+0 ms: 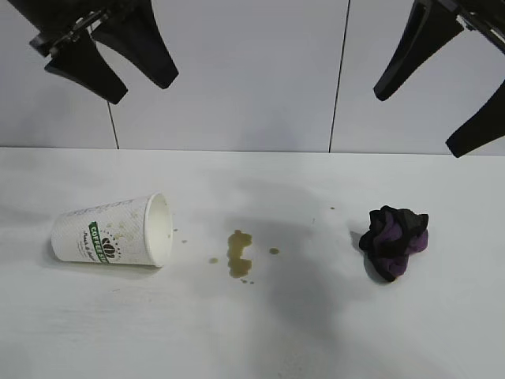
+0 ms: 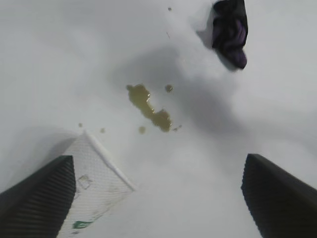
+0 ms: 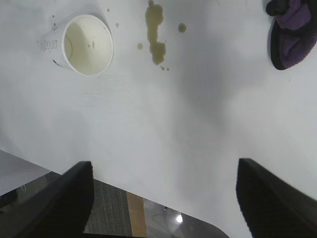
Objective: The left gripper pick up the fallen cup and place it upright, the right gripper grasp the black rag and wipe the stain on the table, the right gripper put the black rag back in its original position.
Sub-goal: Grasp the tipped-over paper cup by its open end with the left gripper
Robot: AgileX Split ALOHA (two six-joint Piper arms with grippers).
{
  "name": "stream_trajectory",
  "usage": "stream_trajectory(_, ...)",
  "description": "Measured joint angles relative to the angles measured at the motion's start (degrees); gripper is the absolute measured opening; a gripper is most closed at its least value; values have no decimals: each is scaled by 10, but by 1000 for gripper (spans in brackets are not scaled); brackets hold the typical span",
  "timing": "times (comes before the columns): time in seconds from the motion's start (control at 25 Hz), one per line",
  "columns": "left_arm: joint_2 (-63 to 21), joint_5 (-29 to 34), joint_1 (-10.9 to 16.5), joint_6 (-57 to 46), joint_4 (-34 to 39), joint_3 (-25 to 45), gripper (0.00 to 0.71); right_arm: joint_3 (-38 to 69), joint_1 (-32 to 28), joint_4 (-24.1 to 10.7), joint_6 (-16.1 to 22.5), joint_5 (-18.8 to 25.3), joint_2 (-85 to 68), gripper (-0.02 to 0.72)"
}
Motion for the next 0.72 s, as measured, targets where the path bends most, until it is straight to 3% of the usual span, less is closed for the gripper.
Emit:
stream_trajectory(0.16, 0, 5, -75, 112, 148, -1, 657, 0, 0, 0, 0, -1, 0, 544)
stream_trajectory(0.36, 0, -41, -153, 142, 285, 2, 657, 0, 0, 0, 0, -1, 0, 544)
stream_trajectory(0.48, 0, -81, -169, 143, 314, 23, 657, 0, 0, 0, 0, -1, 0, 544)
stream_trajectory(0.72, 0, -174, -171, 149, 334, 107, 657, 0, 0, 0, 0, -1, 0, 544)
